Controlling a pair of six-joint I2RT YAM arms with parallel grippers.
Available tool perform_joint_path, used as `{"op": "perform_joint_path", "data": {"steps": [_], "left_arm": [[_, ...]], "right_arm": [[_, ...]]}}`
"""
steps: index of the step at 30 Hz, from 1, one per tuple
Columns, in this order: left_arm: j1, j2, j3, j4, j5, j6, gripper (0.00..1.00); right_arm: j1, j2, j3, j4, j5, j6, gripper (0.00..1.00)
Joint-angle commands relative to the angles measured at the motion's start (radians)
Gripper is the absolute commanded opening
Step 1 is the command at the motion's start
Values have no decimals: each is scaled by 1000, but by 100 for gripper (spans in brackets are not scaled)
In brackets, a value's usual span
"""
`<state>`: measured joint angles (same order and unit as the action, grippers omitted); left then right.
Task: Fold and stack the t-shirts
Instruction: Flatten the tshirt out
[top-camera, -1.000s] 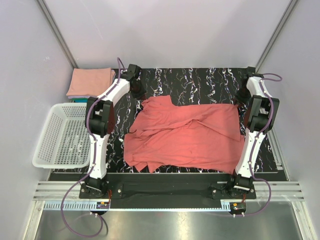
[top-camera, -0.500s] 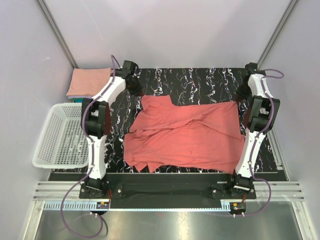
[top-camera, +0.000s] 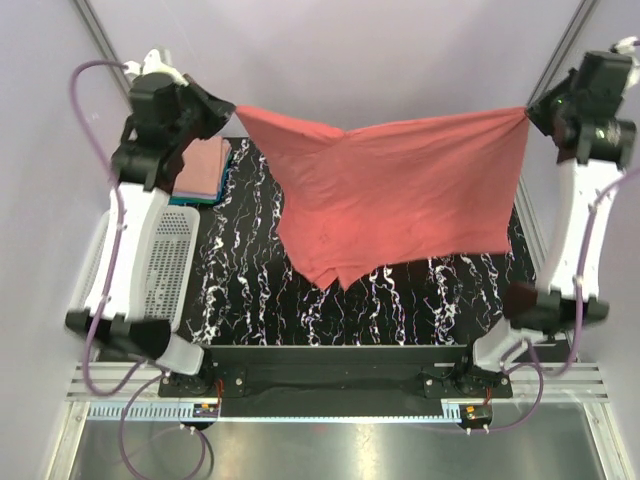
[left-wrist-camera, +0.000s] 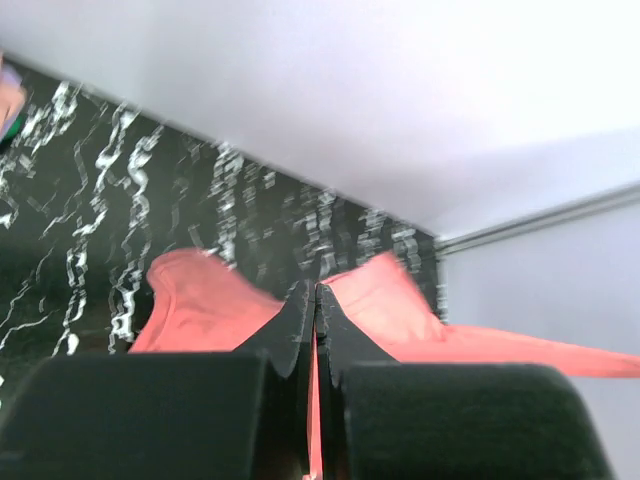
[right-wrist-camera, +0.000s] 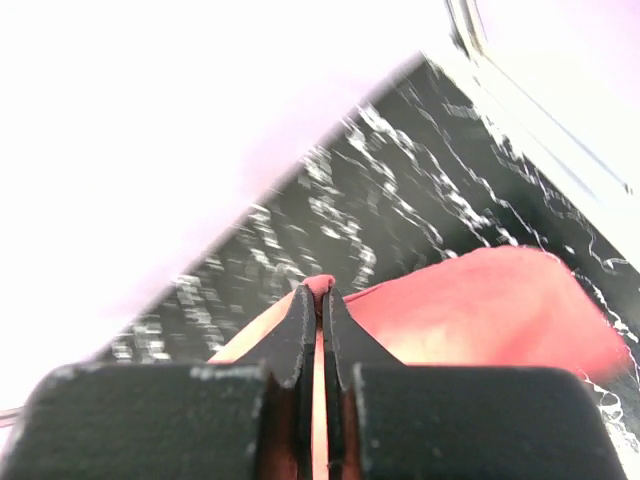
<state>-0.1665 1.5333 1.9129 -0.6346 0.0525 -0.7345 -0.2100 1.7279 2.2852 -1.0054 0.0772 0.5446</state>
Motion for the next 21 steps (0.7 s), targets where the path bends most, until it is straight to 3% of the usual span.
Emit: {"op": "perform_joint_path", "data": {"steps": [1, 5, 12, 21], "left_arm": [[4, -157, -72, 27, -23, -2, 0], [4, -304, -106, 15, -14, -13, 0], [2, -527, -105, 4, 3, -28, 0], [2, -450, 213, -162, -11, -26, 0]], "right_arm": [[-3, -198, -100, 85, 1, 14, 0], [-3, -378, -168, 106, 30, 18, 0], [-3, -611, -187, -1, 125, 101, 0], [-2, -607, 3, -93, 112, 216, 0]]}}
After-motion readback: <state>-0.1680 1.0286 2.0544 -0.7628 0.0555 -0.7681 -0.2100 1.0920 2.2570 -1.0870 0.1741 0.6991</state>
